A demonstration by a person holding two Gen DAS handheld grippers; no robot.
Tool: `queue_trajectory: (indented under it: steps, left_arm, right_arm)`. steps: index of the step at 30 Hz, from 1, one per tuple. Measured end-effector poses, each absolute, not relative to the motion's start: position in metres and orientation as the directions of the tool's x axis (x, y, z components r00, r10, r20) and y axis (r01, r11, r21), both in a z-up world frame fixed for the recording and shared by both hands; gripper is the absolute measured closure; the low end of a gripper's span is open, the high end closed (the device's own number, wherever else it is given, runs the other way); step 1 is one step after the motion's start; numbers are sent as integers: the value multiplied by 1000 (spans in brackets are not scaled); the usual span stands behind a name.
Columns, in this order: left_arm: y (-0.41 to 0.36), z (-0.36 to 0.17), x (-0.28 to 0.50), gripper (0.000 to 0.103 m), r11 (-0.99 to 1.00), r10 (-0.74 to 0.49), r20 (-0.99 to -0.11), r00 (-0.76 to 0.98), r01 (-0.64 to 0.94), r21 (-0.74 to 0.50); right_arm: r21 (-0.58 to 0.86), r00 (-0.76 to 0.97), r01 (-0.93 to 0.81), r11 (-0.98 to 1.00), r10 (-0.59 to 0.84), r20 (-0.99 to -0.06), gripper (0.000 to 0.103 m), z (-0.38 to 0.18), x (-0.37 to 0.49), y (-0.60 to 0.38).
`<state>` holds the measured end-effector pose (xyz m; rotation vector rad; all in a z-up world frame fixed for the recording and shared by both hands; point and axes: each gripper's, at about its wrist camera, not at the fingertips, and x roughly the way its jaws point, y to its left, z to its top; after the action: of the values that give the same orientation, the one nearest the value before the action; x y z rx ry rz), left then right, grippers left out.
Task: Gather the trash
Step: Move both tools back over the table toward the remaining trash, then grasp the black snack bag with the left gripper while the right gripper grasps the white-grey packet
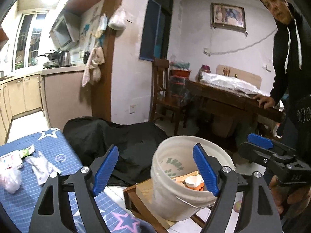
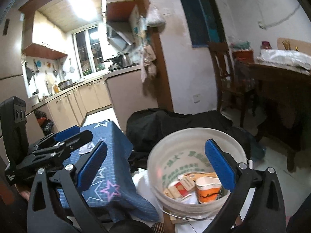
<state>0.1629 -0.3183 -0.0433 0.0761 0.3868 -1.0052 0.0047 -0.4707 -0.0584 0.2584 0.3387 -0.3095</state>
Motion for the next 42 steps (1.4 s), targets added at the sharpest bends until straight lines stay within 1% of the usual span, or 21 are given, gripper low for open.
queue_trajectory:
  steps: [5, 9, 13, 19, 22, 26, 29, 33, 34, 36, 39, 41, 42]
  left_arm:
    - [-287, -36, 161, 22, 558, -806, -313, 502, 822, -119]
    - [-264, -40, 164, 19, 589, -788, -312, 531, 798, -127]
    - [-235, -55, 173, 18, 634, -754, -342, 561, 758, -153]
    - [-177, -96, 193, 18, 727, -663, -426, 615, 666, -170]
    - [-143, -118, 200, 18, 780, -599, -460, 655, 606, -154]
    - [-91, -143, 214, 18, 852, -506, -512, 694, 492, -175]
    - [-57, -150, 223, 18, 898, -428, -536, 727, 406, -167]
    - [-13, -149, 239, 18, 945, -324, -547, 772, 288, -153]
    - [1, -148, 248, 17, 957, -289, -548, 785, 245, -154]
    - [21, -143, 263, 10, 972, -232, -551, 802, 172, -158]
    - [51, -136, 302, 5, 986, -147, -572, 807, 70, -155]
    - [69, -136, 337, 5, 989, -75, -608, 791, -20, -149]
    - [76, -138, 356, 5, 984, -61, -633, 772, -59, -167]
  right_arm:
    - [174, 901, 317, 932, -239, -362, 6, -53, 12, -455]
    - [164, 907, 294, 941, -221, -360, 6, -50, 18, -445]
    - [165, 912, 252, 954, -178, -369, 6, -58, 34, -432]
    - [181, 911, 137, 974, -52, -410, 6, -81, 74, -401]
    - [185, 894, 70, 980, 20, -447, 6, -98, 101, -382]
    - [237, 867, -10, 972, 126, -481, 6, -117, 135, -361]
    - [248, 846, -62, 967, 182, -501, 6, -128, 155, -341]
    - [250, 814, -123, 960, 242, -528, 6, -139, 180, -318]
    - [249, 805, -138, 958, 256, -535, 6, -140, 187, -311]
    - [247, 796, -158, 956, 271, -540, 6, -142, 193, -305]
    - [258, 789, -173, 951, 290, -542, 6, -143, 202, -300]
    - [273, 783, -176, 946, 302, -543, 6, -144, 207, -301]
    - [278, 781, -176, 944, 306, -544, 6, -145, 209, -301]
